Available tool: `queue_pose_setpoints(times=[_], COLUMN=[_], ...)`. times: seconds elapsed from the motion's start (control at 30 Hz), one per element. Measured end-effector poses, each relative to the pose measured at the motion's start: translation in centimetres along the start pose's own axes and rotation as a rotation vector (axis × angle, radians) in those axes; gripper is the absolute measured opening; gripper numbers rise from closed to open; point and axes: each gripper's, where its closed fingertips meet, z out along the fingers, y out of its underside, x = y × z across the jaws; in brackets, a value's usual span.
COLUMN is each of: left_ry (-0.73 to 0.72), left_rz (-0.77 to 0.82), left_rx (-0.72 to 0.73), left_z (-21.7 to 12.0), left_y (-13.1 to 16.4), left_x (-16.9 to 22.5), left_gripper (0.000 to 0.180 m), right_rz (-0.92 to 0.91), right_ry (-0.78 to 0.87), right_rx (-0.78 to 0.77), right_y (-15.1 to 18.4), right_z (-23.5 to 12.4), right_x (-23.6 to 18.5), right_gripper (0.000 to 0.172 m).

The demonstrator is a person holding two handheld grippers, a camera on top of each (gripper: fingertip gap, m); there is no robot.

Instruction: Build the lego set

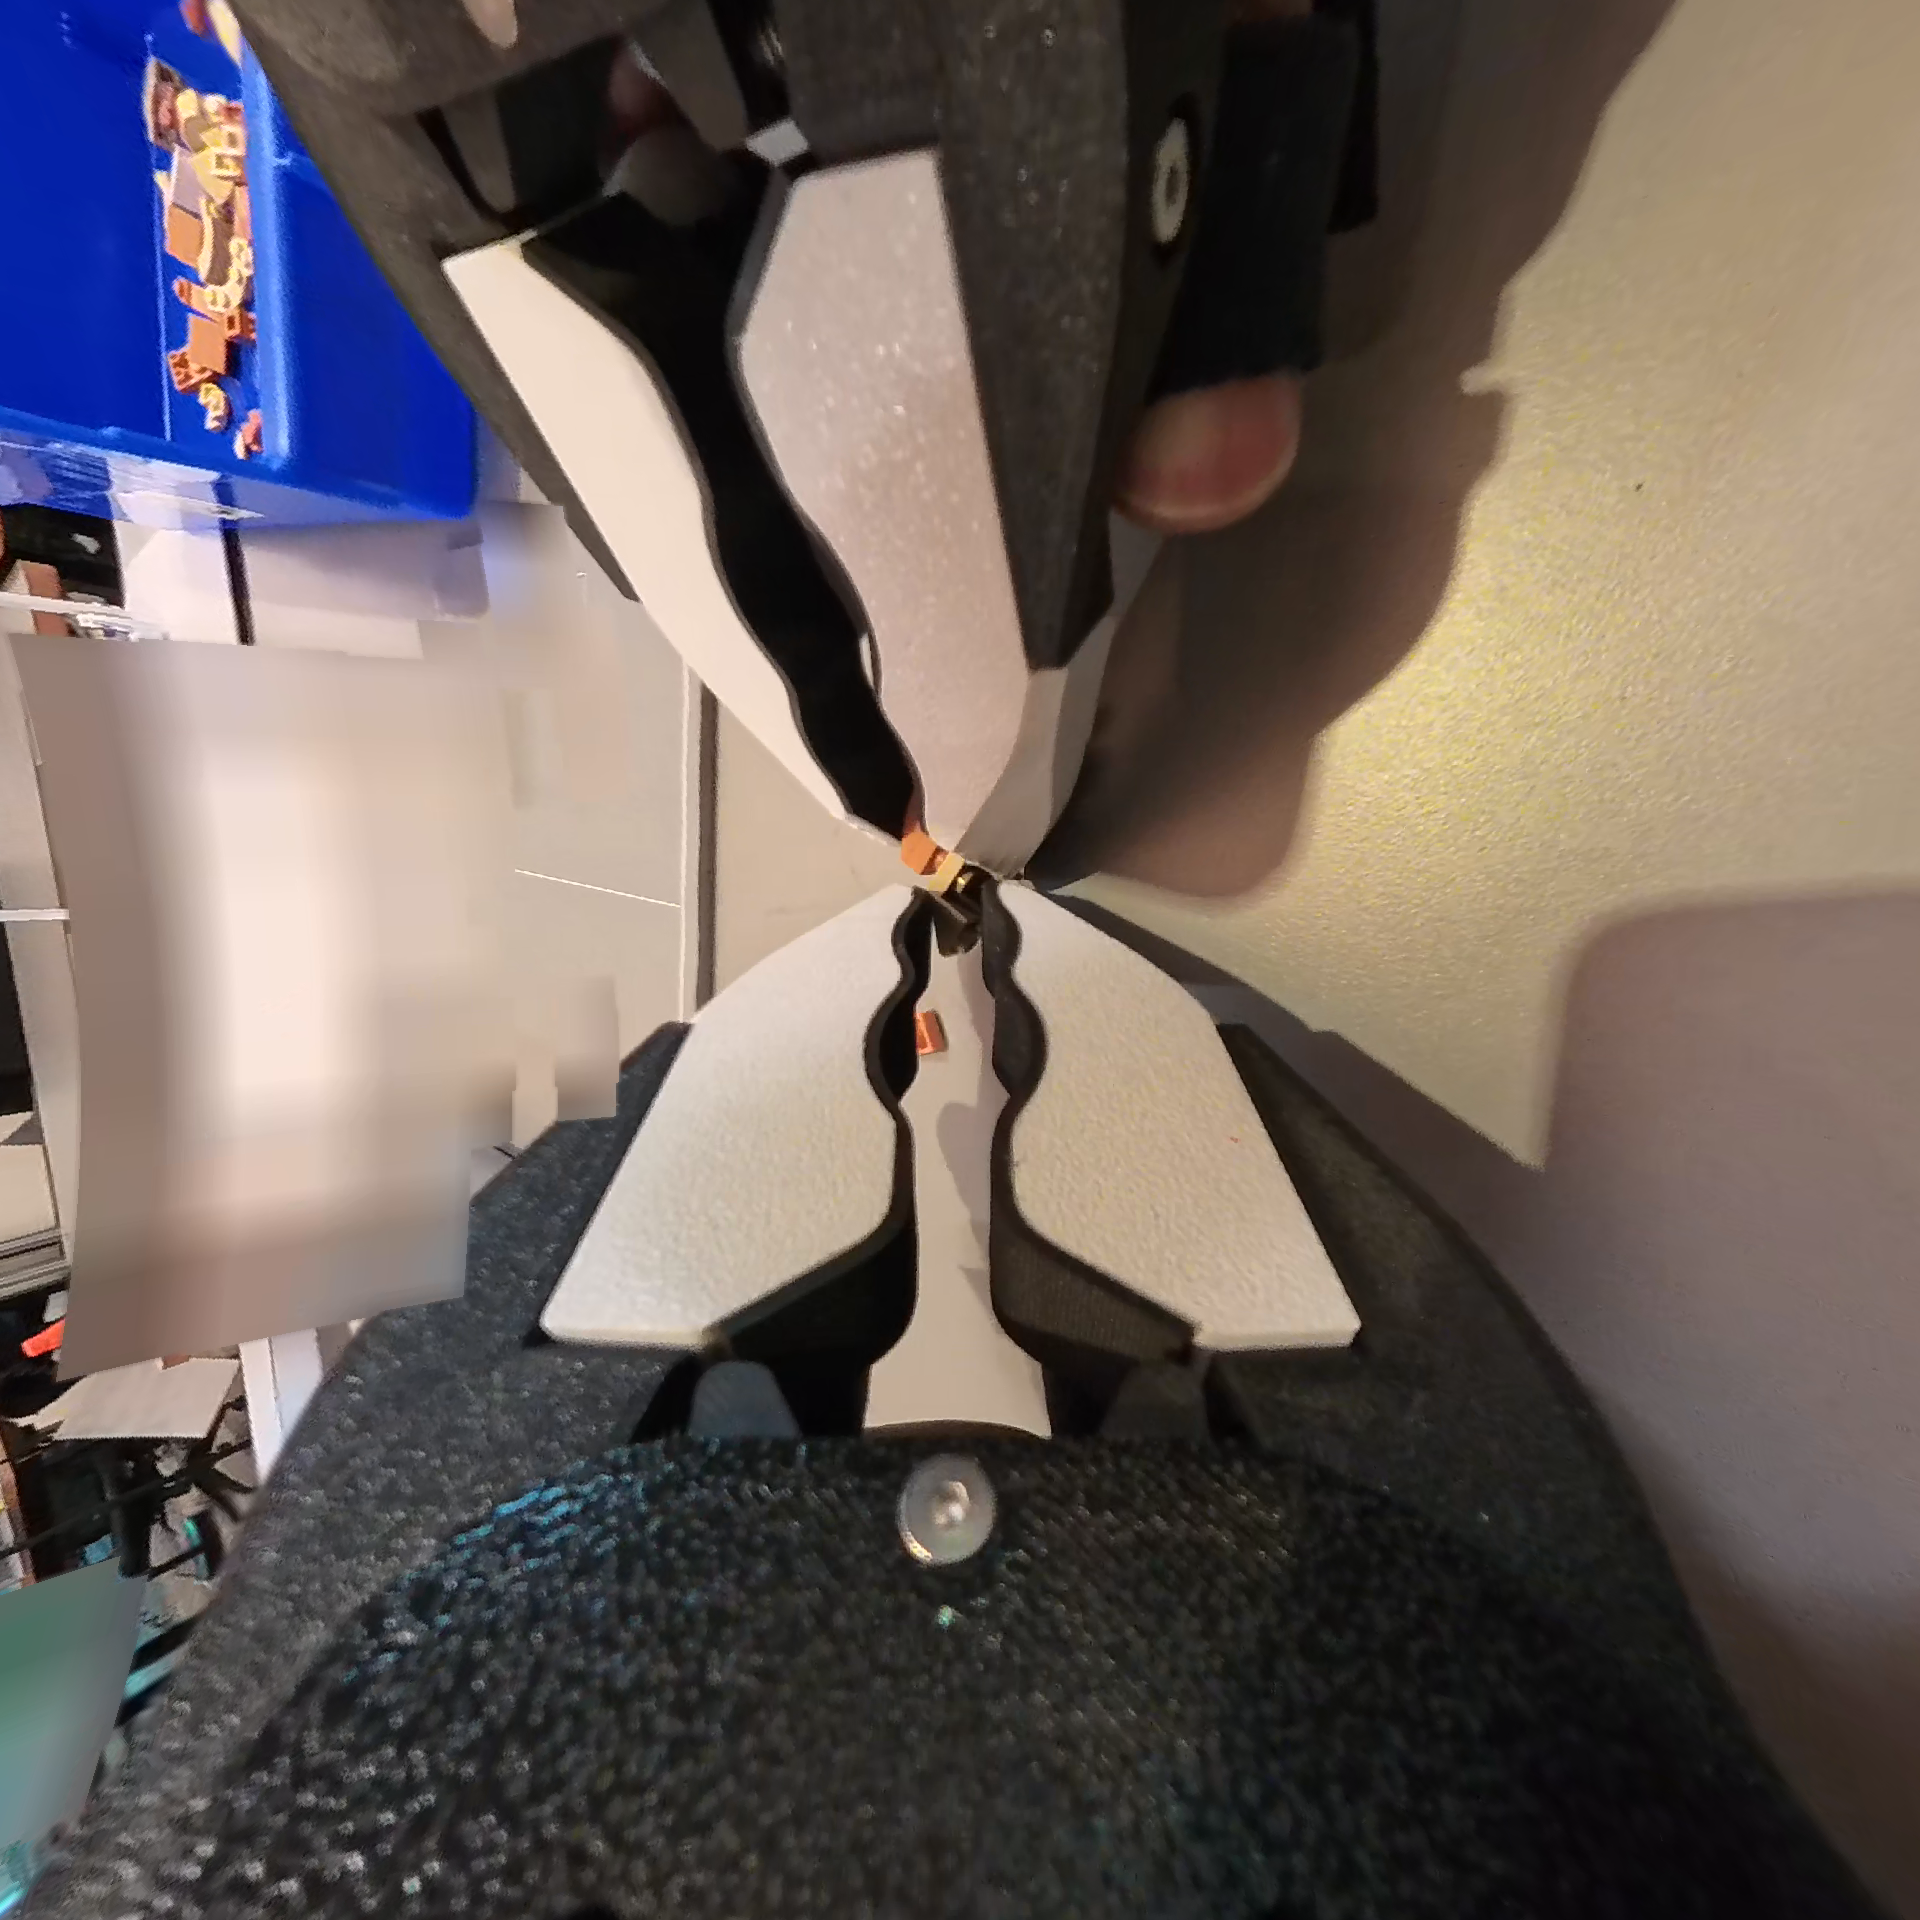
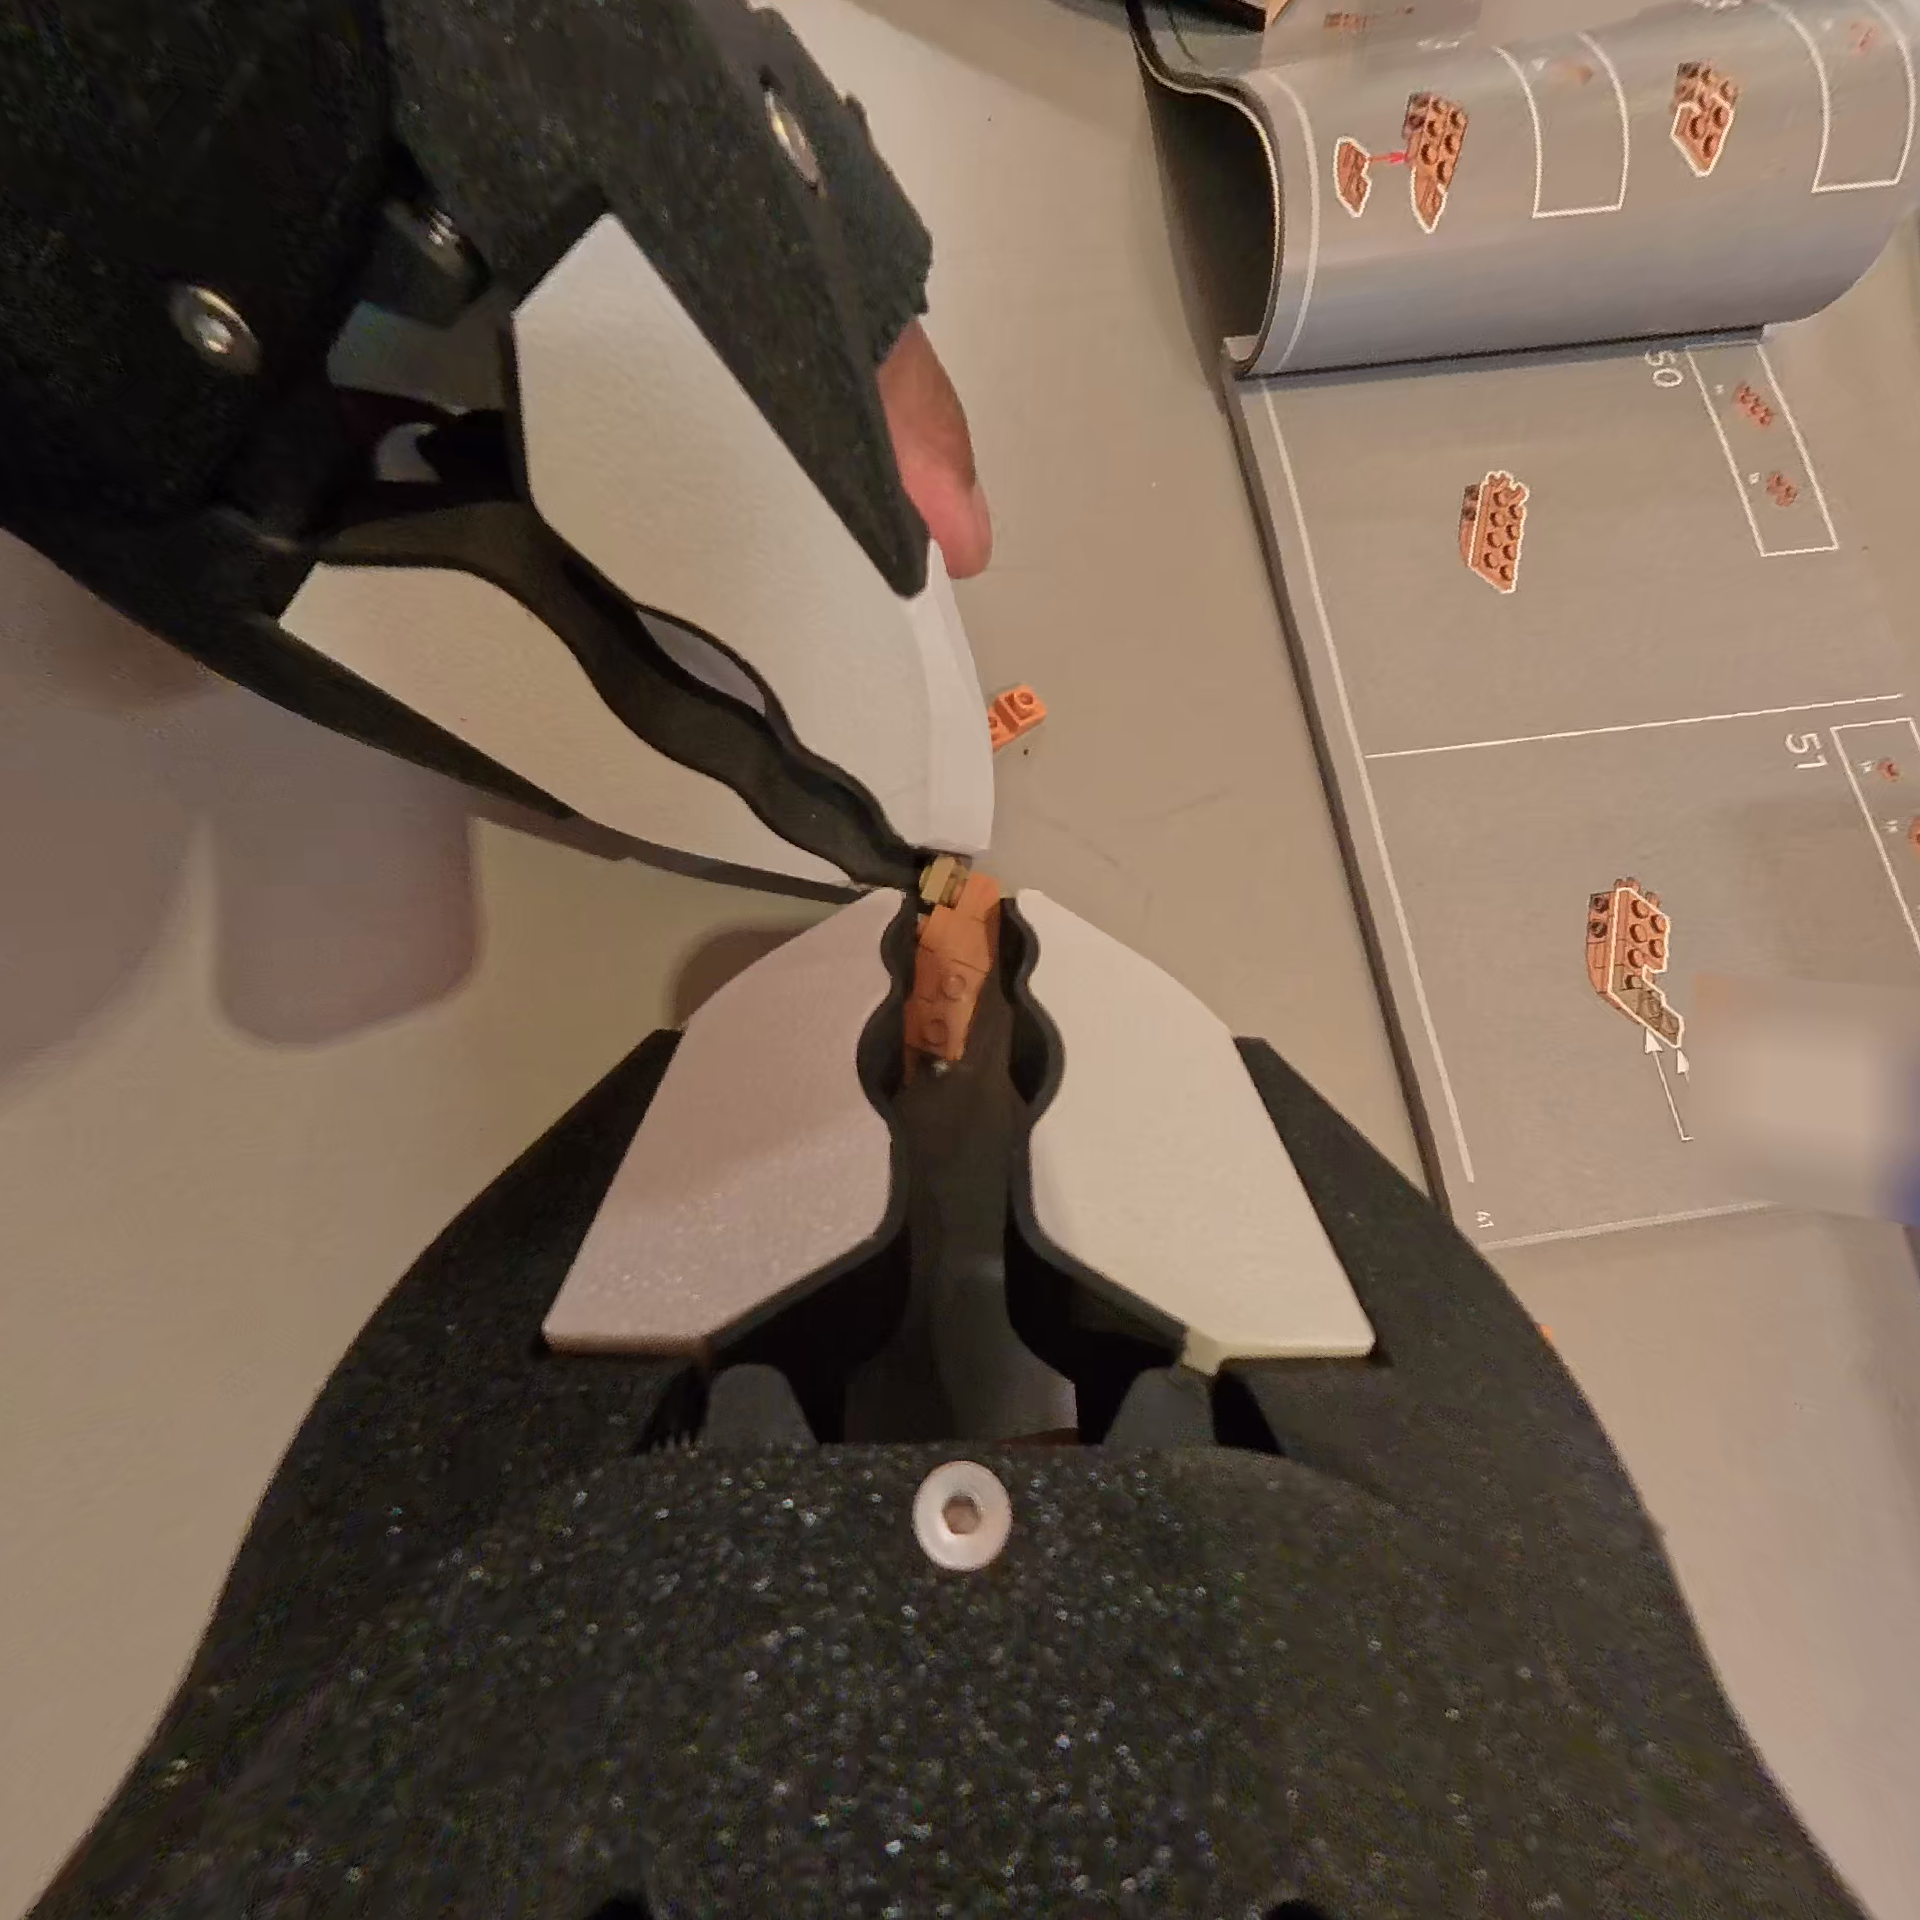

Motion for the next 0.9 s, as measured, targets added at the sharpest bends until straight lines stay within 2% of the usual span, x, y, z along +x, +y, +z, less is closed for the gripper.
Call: queue_pose_setpoints(times=[0.47, 0.9], left_ry=[0.031, 0.029], left_rz=[-0.020, -0.037], left_rx=[0.036, 0.032], left_z=[0.02, 0.08], left_y=[-0.11, 0.11], left_x=[0.17, -0.04], left_gripper=[0.009, 0.008], right_rz=[-0.060, 0.031], right_ry=[-0.008, 0.033], right_rx=[0.011, -0.004], right_y=[0.04, -0.42], right_z=[-0.20, -0.83], right_x=[-0.25, 0.46], right_gripper=[0.016, 0.017])
